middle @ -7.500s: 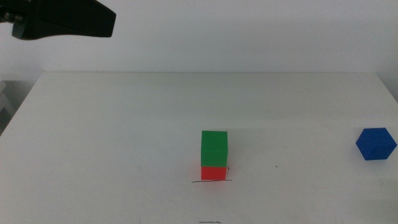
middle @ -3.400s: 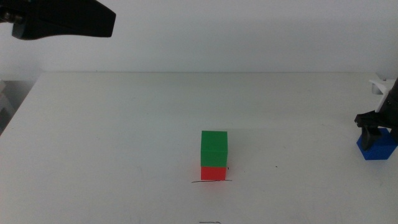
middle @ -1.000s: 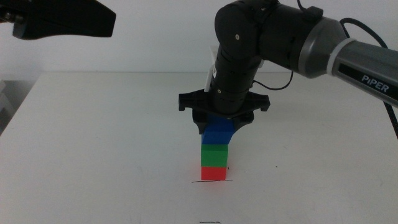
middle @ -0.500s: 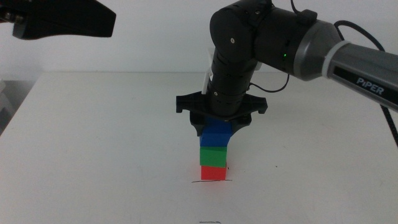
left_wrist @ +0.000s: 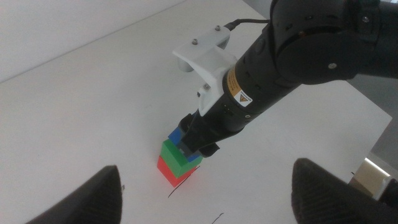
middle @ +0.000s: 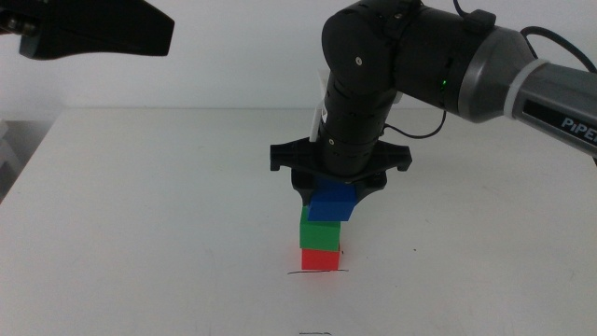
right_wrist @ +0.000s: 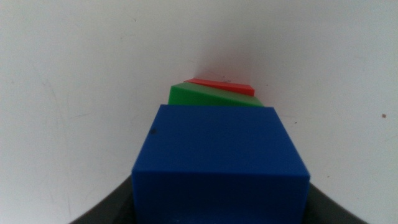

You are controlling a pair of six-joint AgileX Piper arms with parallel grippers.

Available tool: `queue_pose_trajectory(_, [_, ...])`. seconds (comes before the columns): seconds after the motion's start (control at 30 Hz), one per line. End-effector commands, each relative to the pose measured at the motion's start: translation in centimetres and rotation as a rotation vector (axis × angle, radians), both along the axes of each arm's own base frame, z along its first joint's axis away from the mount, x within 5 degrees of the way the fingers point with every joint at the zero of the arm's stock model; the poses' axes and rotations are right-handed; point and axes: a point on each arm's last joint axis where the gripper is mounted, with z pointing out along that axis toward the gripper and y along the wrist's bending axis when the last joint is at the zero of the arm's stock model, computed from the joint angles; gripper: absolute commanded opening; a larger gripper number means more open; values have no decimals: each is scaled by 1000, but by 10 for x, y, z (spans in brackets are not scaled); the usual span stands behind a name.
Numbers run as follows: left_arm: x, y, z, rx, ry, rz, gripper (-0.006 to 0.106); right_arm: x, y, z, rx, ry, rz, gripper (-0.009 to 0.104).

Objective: Stack red cubes first, then green, then blue cubes in a specific spot.

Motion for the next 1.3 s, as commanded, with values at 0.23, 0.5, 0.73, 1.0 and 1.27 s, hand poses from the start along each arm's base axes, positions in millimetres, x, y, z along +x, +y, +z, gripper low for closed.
queue_pose_trajectory(0.23, [-6, -3, 16, -66, -68, 4, 93, -3, -1, 18, 44, -37, 1, -1])
queue_pose_trajectory(0.5, [-6, -3, 16, -66, -68, 4, 93, 1, 2, 15, 56, -61, 27, 42])
queue_pose_trajectory(0.73, [-6, -3, 16, -66, -68, 4, 93, 1, 3, 16, 61, -73, 42, 62])
queue_pose_trajectory(1.0, [-6, -3, 16, -66, -68, 4, 93, 2, 3, 25, 83, -99, 45, 65])
queue_pose_trajectory(1.27, [-6, -3, 16, -66, -68, 4, 93, -2, -13, 52, 105, -159, 52, 65])
